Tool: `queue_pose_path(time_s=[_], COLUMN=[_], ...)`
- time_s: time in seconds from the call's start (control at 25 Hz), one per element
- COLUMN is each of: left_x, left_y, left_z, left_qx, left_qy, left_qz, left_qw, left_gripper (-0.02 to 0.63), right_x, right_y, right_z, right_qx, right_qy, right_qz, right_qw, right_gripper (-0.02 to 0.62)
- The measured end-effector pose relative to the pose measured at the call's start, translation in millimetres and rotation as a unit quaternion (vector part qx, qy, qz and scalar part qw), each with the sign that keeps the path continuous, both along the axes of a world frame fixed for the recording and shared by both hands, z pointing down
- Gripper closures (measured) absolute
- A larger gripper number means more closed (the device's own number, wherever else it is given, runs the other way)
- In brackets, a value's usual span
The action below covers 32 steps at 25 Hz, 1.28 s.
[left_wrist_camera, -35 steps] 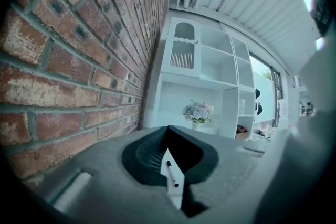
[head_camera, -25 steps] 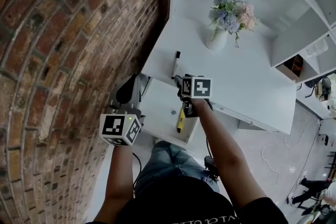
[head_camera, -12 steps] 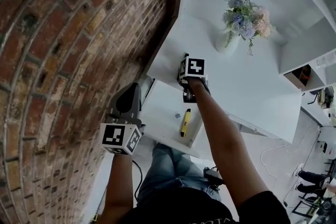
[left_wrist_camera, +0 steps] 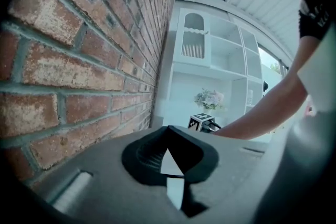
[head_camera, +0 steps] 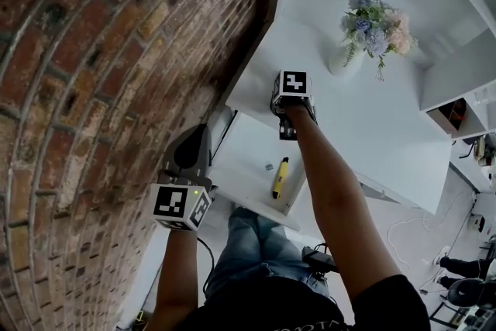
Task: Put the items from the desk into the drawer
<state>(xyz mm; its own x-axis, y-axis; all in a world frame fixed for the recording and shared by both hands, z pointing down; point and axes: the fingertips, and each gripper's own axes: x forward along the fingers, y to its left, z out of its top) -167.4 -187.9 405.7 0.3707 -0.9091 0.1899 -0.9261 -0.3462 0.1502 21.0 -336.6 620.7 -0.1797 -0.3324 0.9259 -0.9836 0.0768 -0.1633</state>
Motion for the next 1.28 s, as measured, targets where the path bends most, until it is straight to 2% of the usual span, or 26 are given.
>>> queue_pose_path(time_s=[0.12,0.28,0.56,0.64,0.76,0.84,0.96,1.28], left_x=[-2.1,-1.7,16.0,20.8,26.9,30.3,34.0,40.0], left_y=[3.2,4.5,4.0,3.0,1.1,0.1,-0.1,4.6], left_z=[-4.1,-10.3,-22.2,-25.8,-31.6,-35.6,-41.5,-39.2], left_qx=[0.004,0.011,0.026,0.030,0.036,0.040,0.047,0.052], left_qy=[-0.001,0.004,0.015,0.019,0.024,0.026,0.030,0.026], left_qz=[0.001,0.002,0.021,0.024,0.028,0.030,0.031,0.042], left_qw=[1.0000,0.9999,0.9993,0.9991,0.9987,0.9984,0.9980,0.9974], left_gripper=[0.604,0.604,0.604,0.604,0.604,0.604,0.604,0.604], right_x=[0.4,2.8,12.8,19.0,28.7,30.9,31.5,32.8], right_y=[0.3,7.8,34.5,45.5,63.2,75.6,93.2,146.3], right_z=[-11.3,-33.9,-82.5,-100.3,-125.8,-142.9,-170.8,-230.5], right_qx=[0.028,0.065,0.151,0.185,0.250,0.295,0.366,0.527], right_qy=[-0.041,-0.066,-0.134,-0.137,-0.117,-0.105,-0.091,-0.062], right_qz=[0.017,0.008,0.016,0.023,0.019,0.010,-0.001,-0.023], right_qw=[0.999,0.996,0.979,0.973,0.961,0.950,0.926,0.847], right_gripper=[0.515,0.514,0.515,0.515,0.514,0.515,0.515,0.514])
